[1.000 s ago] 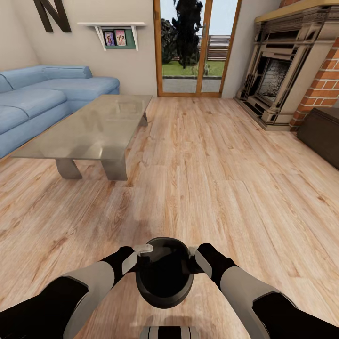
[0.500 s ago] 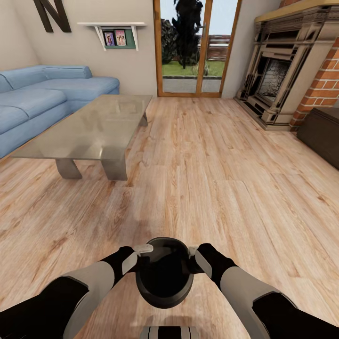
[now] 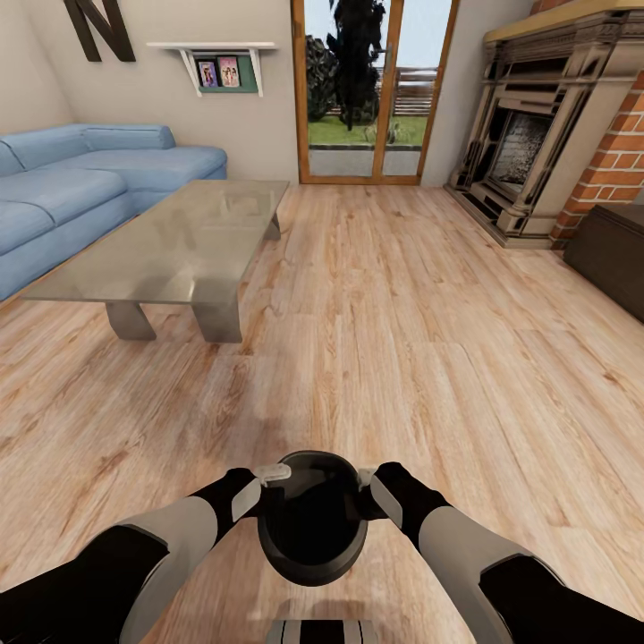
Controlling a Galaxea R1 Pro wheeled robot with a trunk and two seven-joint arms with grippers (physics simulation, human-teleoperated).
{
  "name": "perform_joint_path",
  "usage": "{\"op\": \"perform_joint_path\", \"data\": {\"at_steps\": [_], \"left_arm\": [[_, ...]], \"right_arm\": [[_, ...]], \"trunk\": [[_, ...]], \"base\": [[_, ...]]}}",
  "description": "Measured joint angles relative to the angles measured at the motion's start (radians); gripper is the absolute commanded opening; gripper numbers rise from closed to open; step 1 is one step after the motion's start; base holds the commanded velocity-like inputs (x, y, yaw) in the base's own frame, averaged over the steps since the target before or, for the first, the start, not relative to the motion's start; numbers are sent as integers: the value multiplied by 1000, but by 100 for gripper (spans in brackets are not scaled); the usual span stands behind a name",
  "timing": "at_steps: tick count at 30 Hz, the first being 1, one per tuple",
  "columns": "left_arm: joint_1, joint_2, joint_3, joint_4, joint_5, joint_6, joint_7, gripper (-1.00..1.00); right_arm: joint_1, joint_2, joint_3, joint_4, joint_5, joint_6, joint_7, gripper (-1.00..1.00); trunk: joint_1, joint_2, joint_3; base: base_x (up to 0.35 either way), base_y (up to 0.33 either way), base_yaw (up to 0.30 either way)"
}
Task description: Place each of the two pumpkins and all three candles from the living room inside a cabinet in the living room (use any cabinet), then make sure every cabinet is closed, and position the cauldron so it is next to a table in the living room.
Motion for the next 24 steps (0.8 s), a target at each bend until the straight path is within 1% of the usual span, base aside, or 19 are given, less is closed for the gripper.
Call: {"op": "perform_joint_path", "data": {"at_steps": [6, 24], "left_arm": [[0, 0, 0, 0, 0, 0, 0, -100], [0, 0, 0, 0, -1, 0, 0, -100]], "right_arm": [[0, 0, 0, 0, 0, 0, 0, -100], [0, 0, -1, 0, 1, 0, 0, -100]], "trunk": [[0, 0, 0], [-8, 4, 69]], "base": [[0, 0, 0], [0, 0, 0]]}}
